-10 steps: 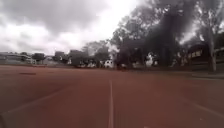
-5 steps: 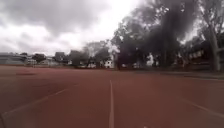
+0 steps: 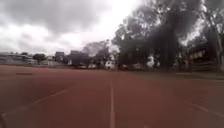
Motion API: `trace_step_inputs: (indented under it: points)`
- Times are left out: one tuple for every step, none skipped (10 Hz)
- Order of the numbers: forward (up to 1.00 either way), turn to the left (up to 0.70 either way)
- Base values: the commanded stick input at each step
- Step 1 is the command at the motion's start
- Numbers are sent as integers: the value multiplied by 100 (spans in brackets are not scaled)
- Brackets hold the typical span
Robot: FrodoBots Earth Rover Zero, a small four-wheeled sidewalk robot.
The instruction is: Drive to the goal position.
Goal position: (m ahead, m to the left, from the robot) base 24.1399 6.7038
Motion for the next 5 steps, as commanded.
trace_step_inputs:
  points:
    - [70,0]
    - [70,0]
    - [70,0]
    - [70,0]
    - [70,0]
